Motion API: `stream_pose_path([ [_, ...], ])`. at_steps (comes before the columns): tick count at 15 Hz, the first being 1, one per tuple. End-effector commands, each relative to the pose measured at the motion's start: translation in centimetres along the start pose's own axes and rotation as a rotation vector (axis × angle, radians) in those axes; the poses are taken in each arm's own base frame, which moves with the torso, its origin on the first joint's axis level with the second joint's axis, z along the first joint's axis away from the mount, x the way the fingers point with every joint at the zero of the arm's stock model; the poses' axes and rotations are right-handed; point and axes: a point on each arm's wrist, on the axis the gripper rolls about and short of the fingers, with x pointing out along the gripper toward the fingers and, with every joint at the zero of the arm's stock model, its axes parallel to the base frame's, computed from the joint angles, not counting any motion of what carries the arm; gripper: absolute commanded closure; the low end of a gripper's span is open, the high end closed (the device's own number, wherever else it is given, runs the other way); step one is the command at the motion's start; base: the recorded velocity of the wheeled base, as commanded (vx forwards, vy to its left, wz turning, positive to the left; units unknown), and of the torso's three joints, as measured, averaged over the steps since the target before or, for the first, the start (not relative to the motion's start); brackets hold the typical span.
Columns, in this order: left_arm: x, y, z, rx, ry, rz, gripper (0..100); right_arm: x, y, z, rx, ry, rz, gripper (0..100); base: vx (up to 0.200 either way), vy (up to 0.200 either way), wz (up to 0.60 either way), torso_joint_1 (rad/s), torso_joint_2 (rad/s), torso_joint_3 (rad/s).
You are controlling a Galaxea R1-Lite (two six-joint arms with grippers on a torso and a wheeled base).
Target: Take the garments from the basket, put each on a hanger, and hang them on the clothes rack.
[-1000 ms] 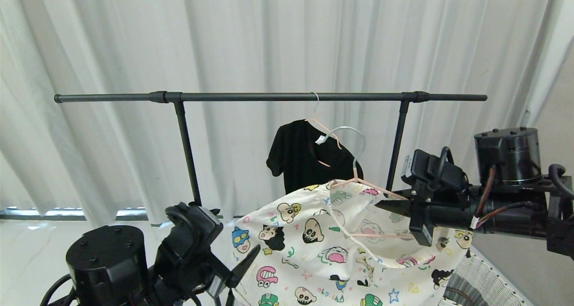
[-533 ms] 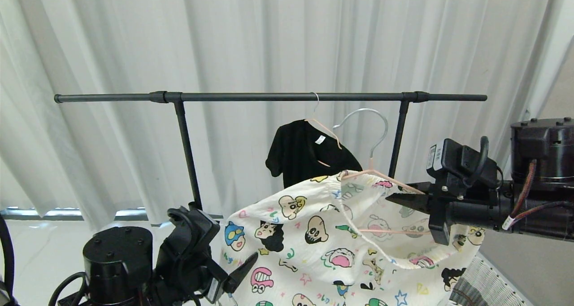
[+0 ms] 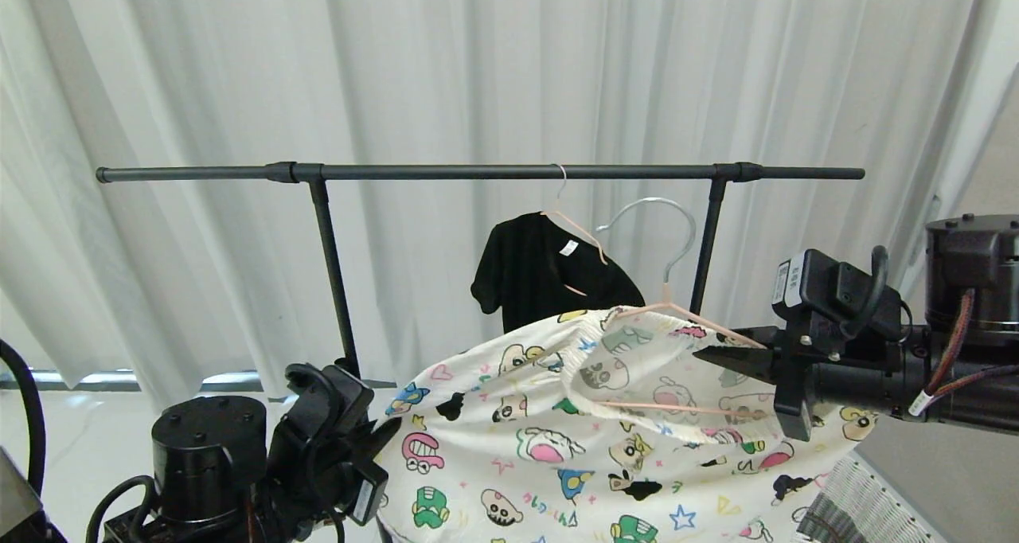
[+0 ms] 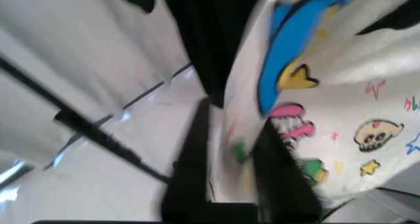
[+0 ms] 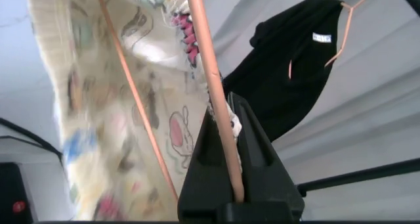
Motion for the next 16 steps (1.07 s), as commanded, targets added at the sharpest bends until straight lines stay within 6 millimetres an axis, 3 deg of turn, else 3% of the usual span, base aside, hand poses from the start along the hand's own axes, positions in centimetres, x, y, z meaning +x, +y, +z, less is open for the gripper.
stream_pose_path([
  [1,0.3,1.2,-0.8,-0.026,0.040,0.048,100,-0.5,-0.1,0.0,0.001,-0.002,-0.017,100,0.000,0.000,0.00,0.000,0.00,0.000],
  [7,0.1,0.4,-0.4,-0.005,0.006,0.023,100,-0.6,-0.2,0.0,0.015,-0.005,-0.020,100,0.000,0.000,0.00,0.000,0.00,0.000],
  [8,0.0,0.2,-0.2,0.003,-0.006,0.019,0,-0.6,-0.2,0.2,0.027,-0.017,-0.027,100,0.000,0.000,0.00,0.000,0.00,0.000],
  [12,-0.5,-0.4,0.6,0.014,-0.055,-0.002,0,-0.7,-0.4,0.0,0.047,-0.011,-0.058,100,0.000,0.000,0.00,0.000,0.00,0.000],
  [16,-1.2,0.0,2.5,0.008,-0.173,0.023,0,-1.2,-1.2,-1.1,0.197,0.045,-0.165,100,0.000,0.000,0.00,0.000,0.00,0.000],
])
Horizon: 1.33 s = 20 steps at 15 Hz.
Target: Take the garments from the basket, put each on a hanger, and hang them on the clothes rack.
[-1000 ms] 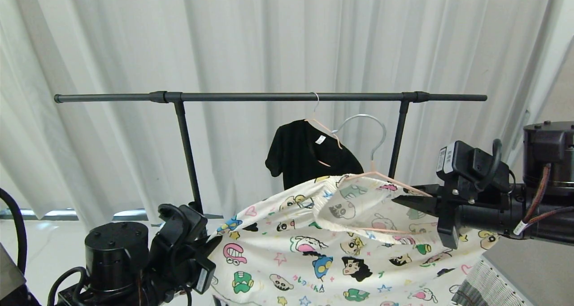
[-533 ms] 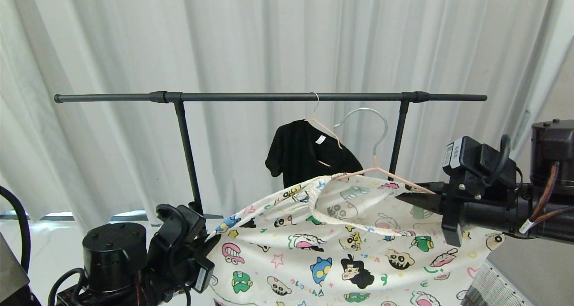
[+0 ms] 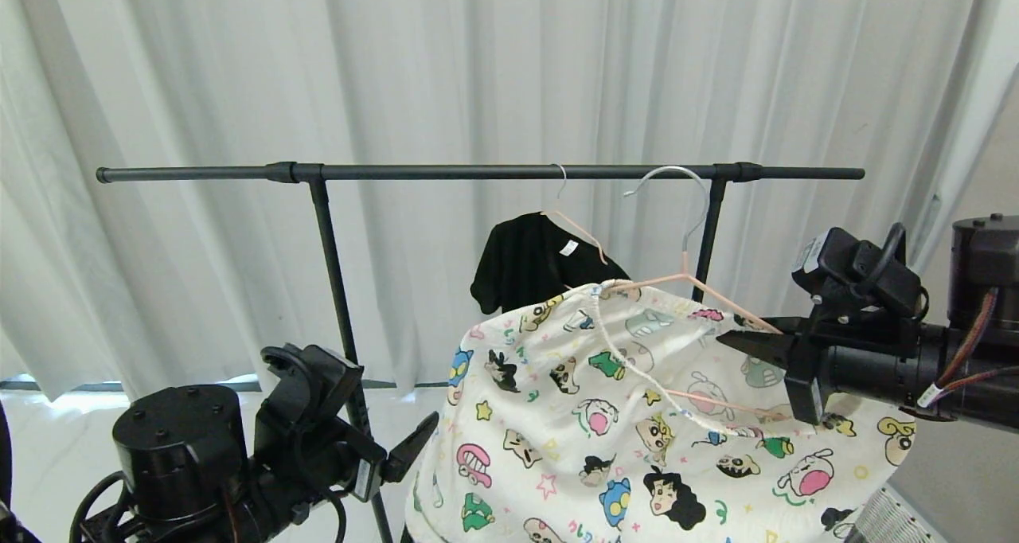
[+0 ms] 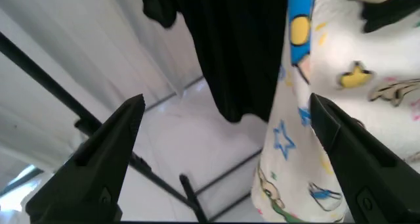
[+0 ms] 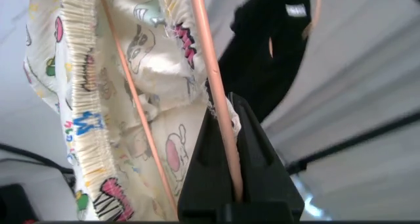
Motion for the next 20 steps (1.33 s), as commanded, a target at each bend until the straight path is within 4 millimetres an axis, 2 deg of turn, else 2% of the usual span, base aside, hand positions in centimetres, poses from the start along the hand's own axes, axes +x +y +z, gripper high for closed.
stream_pose_path([
  [1,-0.6,0.0,0.7,0.004,-0.038,0.007,0,-0.4,-1.0,-0.9,0.047,0.027,-0.049,100,0.000,0.000,0.00,0.000,0.00,0.000],
  [2,-0.8,0.0,0.7,0.004,-0.039,0.010,0,-0.5,-1.2,-1.2,0.053,0.036,-0.058,100,0.000,0.000,0.00,0.000,0.00,0.000],
  [4,-1.1,0.2,0.9,0.012,-0.044,0.053,0,-1.7,-1.6,-3.0,0.086,0.085,-0.110,100,0.000,0.000,0.00,0.000,0.00,0.000],
  [7,-1.3,0.4,0.4,0.050,0.011,0.115,0,-4.6,-1.6,-5.9,0.142,0.210,-0.267,100,0.000,0.000,0.00,0.000,0.00,0.000],
  [10,-0.4,1.5,2.2,0.019,-0.007,0.149,0,-6.8,-1.9,-7.3,0.206,0.299,-0.356,100,0.000,0.000,0.00,0.000,0.00,0.000],
  [12,0.4,3.1,7.3,-0.079,-0.013,0.154,0,-7.9,-1.8,-7.8,0.246,0.355,-0.380,100,0.000,0.000,0.00,0.000,0.00,0.000],
  [14,-1.2,3.5,11.5,-0.217,0.095,0.103,0,-8.2,-2.3,-8.0,0.256,0.387,-0.439,100,0.000,0.000,0.00,0.000,0.00,0.000],
  [15,-2.5,3.3,12.2,-0.247,0.192,0.068,0,-8.0,-2.8,-8.1,0.258,0.412,-0.484,100,0.000,0.000,0.00,0.000,0.00,0.000],
  [17,-3.6,2.4,11.1,-0.240,0.251,0.021,0,-7.6,-4.3,-7.7,0.269,0.416,-0.530,100,0.000,0.000,0.00,0.000,0.00,0.000],
  [20,-4.4,1.7,10.5,-0.218,0.265,0.041,0,-6.5,-6.9,-6.5,0.265,0.394,-0.564,100,0.000,0.000,0.00,0.000,0.00,0.000],
])
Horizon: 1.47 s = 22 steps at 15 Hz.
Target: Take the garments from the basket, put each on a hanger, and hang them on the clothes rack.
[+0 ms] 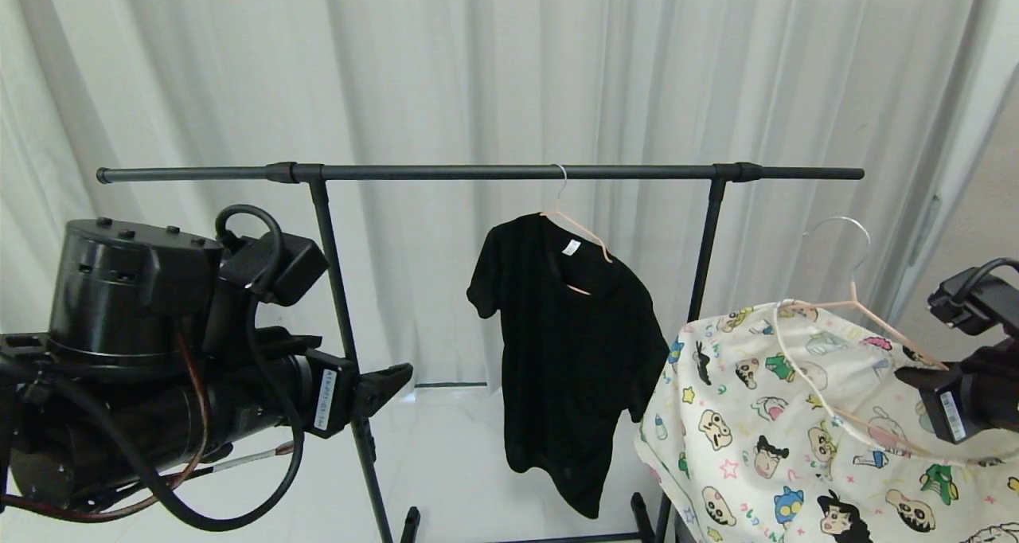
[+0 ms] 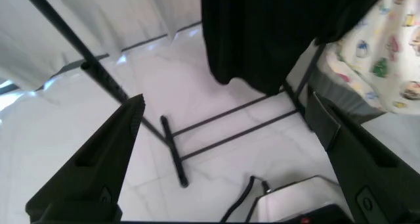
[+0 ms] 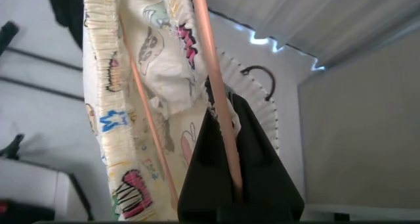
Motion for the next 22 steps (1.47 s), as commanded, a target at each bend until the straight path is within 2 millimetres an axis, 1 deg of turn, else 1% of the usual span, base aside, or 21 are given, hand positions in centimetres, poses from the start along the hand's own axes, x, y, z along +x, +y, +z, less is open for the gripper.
stream_pose_path([
  [1,-1.3,-0.2,0.0,0.005,-0.037,0.013,0,1.8,-1.0,1.4,0.006,0.004,-0.016,100,0.000,0.000,0.00,0.000,0.00,0.000],
  [3,-1.3,-0.2,-0.1,0.005,-0.034,0.033,0,2.6,-1.6,2.4,0.008,-0.002,-0.058,100,0.000,0.000,0.00,0.000,0.00,0.000],
  [5,-1.4,-0.2,-0.1,0.005,-0.038,0.034,0,3.1,-1.9,3.3,0.007,-0.018,-0.063,100,0.000,0.000,0.00,0.000,0.00,0.000],
  [9,-1.5,-0.1,-0.1,0.003,-0.042,0.049,0,3.8,-1.5,5.0,-0.013,-0.060,-0.038,100,0.000,0.000,0.00,0.000,0.00,0.000],
  [13,-1.7,-0.1,-0.1,0.005,-0.046,0.046,0,4.5,-1.8,6.4,-0.018,-0.091,-0.043,100,0.200,0.000,0.00,-0.006,0.00,0.005],
  [15,-1.8,-0.3,-0.1,0.010,-0.049,0.037,0,4.6,-1.7,7.0,-0.024,-0.109,-0.038,100,0.200,0.000,0.00,0.015,0.01,-0.007],
  [18,-1.9,-1.0,-0.9,0.030,-0.033,0.010,0,4.8,-1.2,7.3,-0.034,-0.115,-0.019,100,0.200,0.000,0.00,-0.001,0.00,0.004],
  [22,-2.3,-1.0,-1.2,0.032,-0.037,0.006,0,5.1,-0.2,7.5,-0.050,-0.118,0.013,100,0.200,0.000,0.00,0.004,0.00,0.000],
])
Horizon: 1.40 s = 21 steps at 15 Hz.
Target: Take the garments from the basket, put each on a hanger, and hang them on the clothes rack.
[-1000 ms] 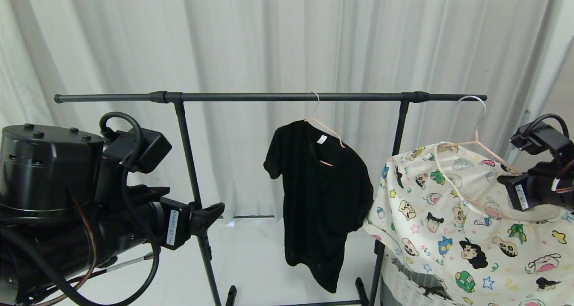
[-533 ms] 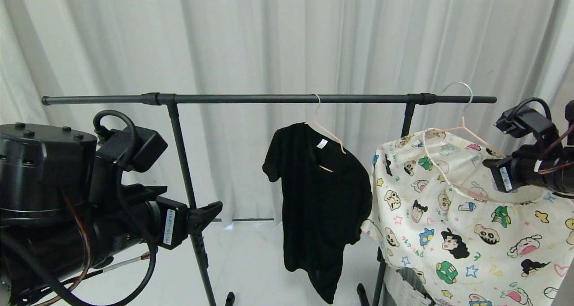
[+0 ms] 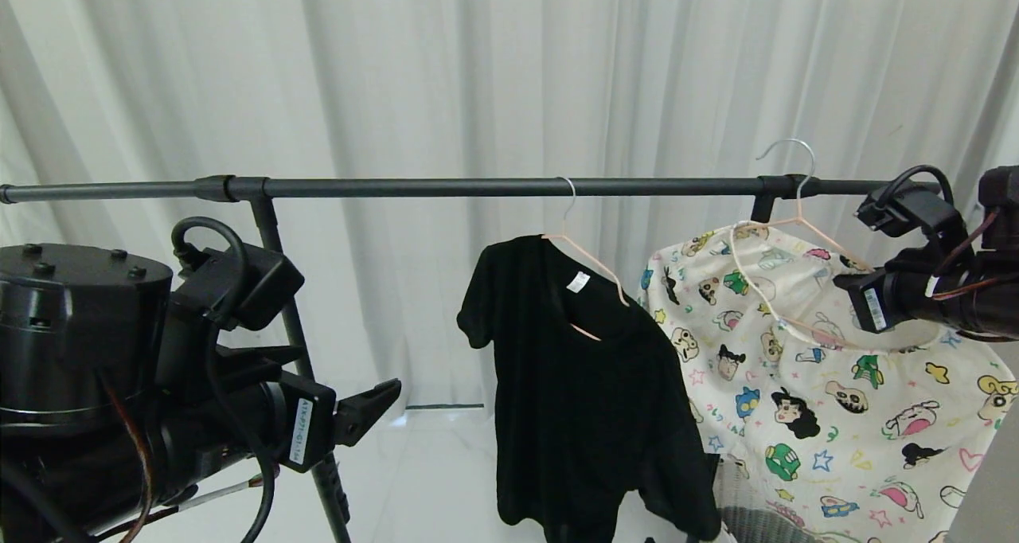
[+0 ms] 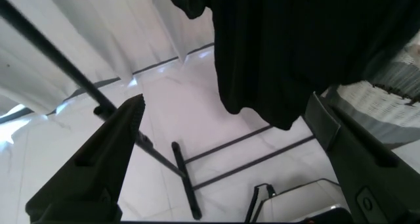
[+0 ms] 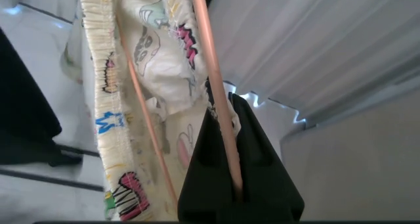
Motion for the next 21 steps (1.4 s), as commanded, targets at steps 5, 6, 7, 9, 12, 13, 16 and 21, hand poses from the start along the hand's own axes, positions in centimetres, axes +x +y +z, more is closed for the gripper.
stream_pose_path([
  [5,-0.1,0.0,0.0,0.000,-0.005,0.000,0,0.9,0.7,0.1,-0.011,0.009,0.028,100,0.120,0.000,0.00,0.002,0.00,0.004],
  [6,-0.2,0.0,0.0,-0.001,-0.006,0.000,0,1.1,0.8,0.0,-0.011,0.015,0.030,100,0.000,0.000,0.00,0.000,0.00,0.000],
  [7,-0.2,0.0,0.0,-0.001,-0.006,0.000,0,1.4,0.9,-0.1,-0.012,0.020,0.035,100,0.000,0.000,0.00,0.000,0.00,0.000],
  [9,-0.1,0.0,0.0,-0.001,-0.005,0.000,0,2.4,1.4,0.0,-0.019,0.030,0.053,100,0.000,0.000,0.00,0.000,0.00,0.000],
  [12,-0.1,0.0,0.0,0.000,-0.005,0.000,0,4.0,2.3,-0.5,-0.028,0.066,0.083,100,0.000,0.000,0.00,0.000,0.00,0.000],
  [13,-0.2,0.0,0.0,0.000,-0.006,0.000,0,4.6,2.3,-0.6,-0.029,0.074,0.084,100,0.000,0.000,0.00,0.000,0.00,0.000],
  [16,-0.4,-0.1,0.0,0.002,-0.011,-0.005,0,5.5,2.3,-0.4,-0.031,0.082,0.076,100,0.000,0.000,0.00,0.000,0.00,0.000],
  [21,-0.4,-0.3,0.0,0.009,-0.014,-0.017,0,5.9,3.5,-0.3,-0.046,0.087,0.102,100,0.000,0.000,0.00,0.000,0.00,0.000],
])
